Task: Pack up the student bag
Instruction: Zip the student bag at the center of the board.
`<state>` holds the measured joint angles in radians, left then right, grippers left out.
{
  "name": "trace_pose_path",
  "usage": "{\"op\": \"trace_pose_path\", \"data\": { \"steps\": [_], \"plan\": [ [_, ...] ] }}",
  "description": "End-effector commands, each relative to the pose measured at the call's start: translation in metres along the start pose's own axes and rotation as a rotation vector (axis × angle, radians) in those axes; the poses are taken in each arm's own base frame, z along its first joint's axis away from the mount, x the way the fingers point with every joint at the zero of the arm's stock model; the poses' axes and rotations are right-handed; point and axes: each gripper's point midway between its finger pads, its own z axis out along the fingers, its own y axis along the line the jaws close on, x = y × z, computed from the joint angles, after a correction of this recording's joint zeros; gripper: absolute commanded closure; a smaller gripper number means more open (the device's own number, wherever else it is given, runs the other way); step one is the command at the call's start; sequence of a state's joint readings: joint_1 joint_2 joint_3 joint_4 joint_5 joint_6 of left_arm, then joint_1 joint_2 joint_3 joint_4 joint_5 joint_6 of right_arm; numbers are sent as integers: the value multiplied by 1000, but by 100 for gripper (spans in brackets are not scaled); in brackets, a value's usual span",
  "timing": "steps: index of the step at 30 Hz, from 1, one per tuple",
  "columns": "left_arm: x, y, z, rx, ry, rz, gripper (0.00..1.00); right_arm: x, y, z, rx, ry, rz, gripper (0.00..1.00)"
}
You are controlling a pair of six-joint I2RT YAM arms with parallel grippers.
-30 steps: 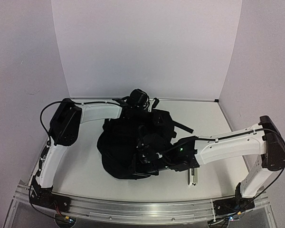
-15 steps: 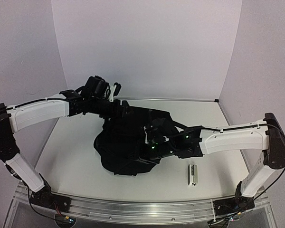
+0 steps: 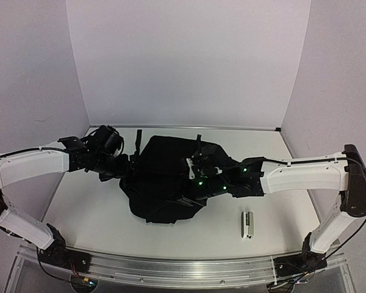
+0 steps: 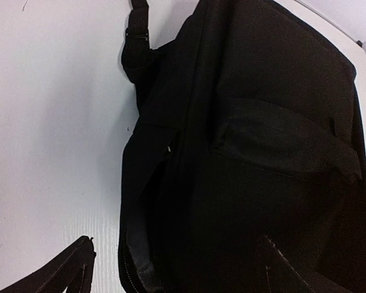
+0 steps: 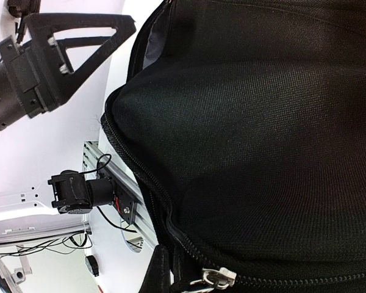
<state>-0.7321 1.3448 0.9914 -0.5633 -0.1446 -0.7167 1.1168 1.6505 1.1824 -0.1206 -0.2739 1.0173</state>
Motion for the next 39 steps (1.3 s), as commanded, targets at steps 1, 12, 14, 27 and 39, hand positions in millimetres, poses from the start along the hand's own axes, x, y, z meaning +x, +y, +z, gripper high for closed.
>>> {"op": "trace_pose_path", "data": {
  "steps": [1,12,14,27,39],
  "plan": [
    [10,23,14,-93,23,-39,9,-28,53,-24,-156,-99,-31,100],
    [22,-13,49,122,57,-50,73,-12,52,-5,-126,-76,-31,100],
    [24,-19,46,167,61,-64,93,-8,51,3,-110,-73,-28,100],
    [21,-38,29,306,33,-115,100,9,74,80,-92,8,-107,100],
    [-53,-57,70,277,-105,126,100,0,99,66,-147,-24,-175,100]
  ]
}}
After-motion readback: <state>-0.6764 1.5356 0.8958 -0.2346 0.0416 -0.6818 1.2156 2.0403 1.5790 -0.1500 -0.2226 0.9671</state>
